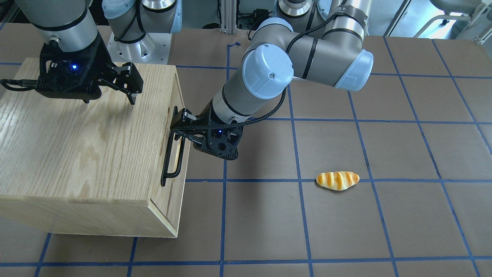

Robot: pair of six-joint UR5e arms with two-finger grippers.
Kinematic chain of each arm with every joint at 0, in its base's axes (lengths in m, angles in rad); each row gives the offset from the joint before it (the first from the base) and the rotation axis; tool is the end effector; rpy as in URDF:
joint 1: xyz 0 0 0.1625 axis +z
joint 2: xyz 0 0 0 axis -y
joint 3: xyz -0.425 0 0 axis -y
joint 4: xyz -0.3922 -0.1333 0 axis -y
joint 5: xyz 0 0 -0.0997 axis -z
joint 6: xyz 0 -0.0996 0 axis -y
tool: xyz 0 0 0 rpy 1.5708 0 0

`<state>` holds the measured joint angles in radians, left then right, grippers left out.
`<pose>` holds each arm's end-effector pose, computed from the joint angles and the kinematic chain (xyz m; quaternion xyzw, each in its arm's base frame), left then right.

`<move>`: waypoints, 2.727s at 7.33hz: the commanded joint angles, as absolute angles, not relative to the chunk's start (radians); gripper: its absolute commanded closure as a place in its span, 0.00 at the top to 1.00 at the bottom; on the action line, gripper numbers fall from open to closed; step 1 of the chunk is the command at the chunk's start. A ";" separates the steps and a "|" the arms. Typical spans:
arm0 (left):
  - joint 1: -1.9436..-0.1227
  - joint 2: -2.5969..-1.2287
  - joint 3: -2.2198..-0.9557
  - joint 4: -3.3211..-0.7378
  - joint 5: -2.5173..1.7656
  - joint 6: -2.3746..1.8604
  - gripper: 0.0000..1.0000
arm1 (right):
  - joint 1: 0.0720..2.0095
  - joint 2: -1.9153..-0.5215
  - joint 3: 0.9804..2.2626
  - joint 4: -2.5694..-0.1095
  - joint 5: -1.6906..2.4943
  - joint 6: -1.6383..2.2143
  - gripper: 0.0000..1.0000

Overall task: Open upper drawer
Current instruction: 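Pull the handle with the left gripper, sliding the drawer out toward the robot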

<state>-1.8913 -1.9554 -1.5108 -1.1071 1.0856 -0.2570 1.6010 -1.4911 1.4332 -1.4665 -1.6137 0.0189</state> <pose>-0.3729 -0.5528 0.3579 -0.0474 -0.9674 -0.0036 0.2489 0.1447 -0.5162 0.5048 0.0061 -0.9995 -0.0227 0.0220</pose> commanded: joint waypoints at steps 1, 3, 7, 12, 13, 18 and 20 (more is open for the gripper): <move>-1.896 -1.959 -1.514 -1.100 1.132 -0.246 0.98 | 1.601 -1.491 1.434 -1.466 -1.614 0.020 1.00; -1.896 -1.956 -1.525 -1.098 1.183 -0.239 0.97 | 1.601 -1.491 1.433 -1.466 -1.614 0.020 1.00; -1.888 -1.933 -1.529 -1.101 1.219 -0.195 0.97 | 1.601 -1.491 1.433 -1.466 -1.614 0.018 1.00; -1.800 -1.922 -1.534 -1.120 1.220 -0.147 0.98 | 1.600 -1.491 1.433 -1.466 -1.614 0.020 1.00; -1.787 -1.922 -1.540 -1.118 1.221 -0.146 0.98 | 1.601 -1.491 1.433 -1.466 -1.614 0.020 1.00; -1.763 -1.905 -1.552 -1.126 1.249 -0.127 0.99 | 1.600 -1.491 1.433 -1.466 -1.614 0.018 1.00; -1.731 -1.902 -1.554 -1.140 1.246 -0.124 0.99 | 1.600 -1.491 1.433 -1.466 -1.614 0.020 1.00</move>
<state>-1.7533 -1.9047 -1.5521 -1.1281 1.2471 -0.1267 1.6008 -1.4911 1.4329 -1.4665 -1.6137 0.0194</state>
